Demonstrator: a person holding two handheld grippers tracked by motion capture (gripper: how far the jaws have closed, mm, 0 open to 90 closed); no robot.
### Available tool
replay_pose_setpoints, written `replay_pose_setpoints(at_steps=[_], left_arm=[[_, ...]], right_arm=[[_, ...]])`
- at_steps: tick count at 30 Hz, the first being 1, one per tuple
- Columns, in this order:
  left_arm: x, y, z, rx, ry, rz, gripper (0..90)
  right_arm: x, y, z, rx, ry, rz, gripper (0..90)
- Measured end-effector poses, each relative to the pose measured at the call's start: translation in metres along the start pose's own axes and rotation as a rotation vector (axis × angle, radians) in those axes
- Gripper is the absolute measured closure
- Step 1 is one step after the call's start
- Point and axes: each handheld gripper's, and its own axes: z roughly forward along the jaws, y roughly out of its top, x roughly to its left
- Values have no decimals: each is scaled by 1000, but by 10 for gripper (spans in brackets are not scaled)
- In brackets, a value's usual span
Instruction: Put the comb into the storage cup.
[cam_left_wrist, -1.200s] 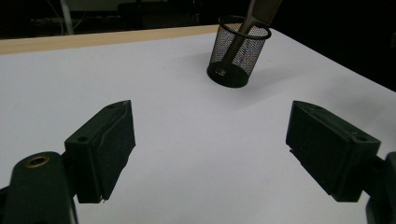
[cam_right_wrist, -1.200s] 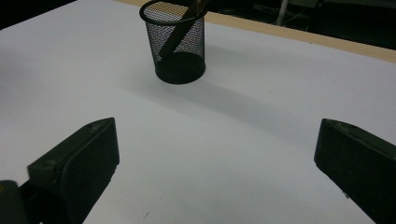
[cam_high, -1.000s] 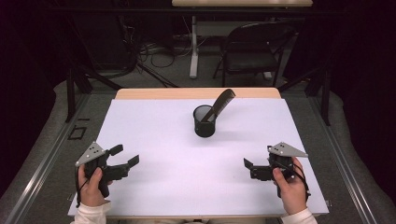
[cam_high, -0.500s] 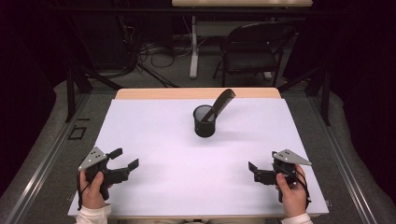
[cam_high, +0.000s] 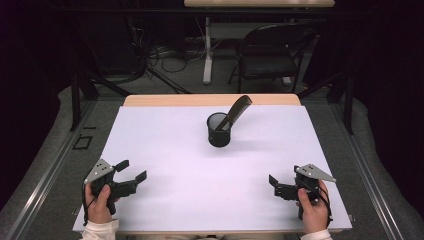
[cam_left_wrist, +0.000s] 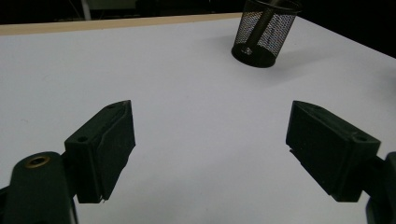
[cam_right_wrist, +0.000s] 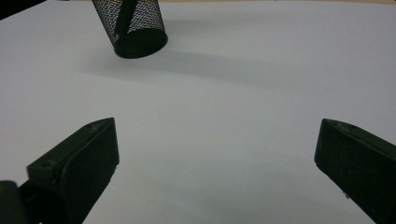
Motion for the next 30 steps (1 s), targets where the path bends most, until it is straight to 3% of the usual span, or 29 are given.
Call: replay_pose_setpoints(at_steps=[18,30], left_arm=[[4,-4,2,11,19,3,160],[9,-5,1,8,35,-23,160]], right_arm=[[-7,-6,2,5,-16,14,0],[-11,-7,1,10,-24,26,0]])
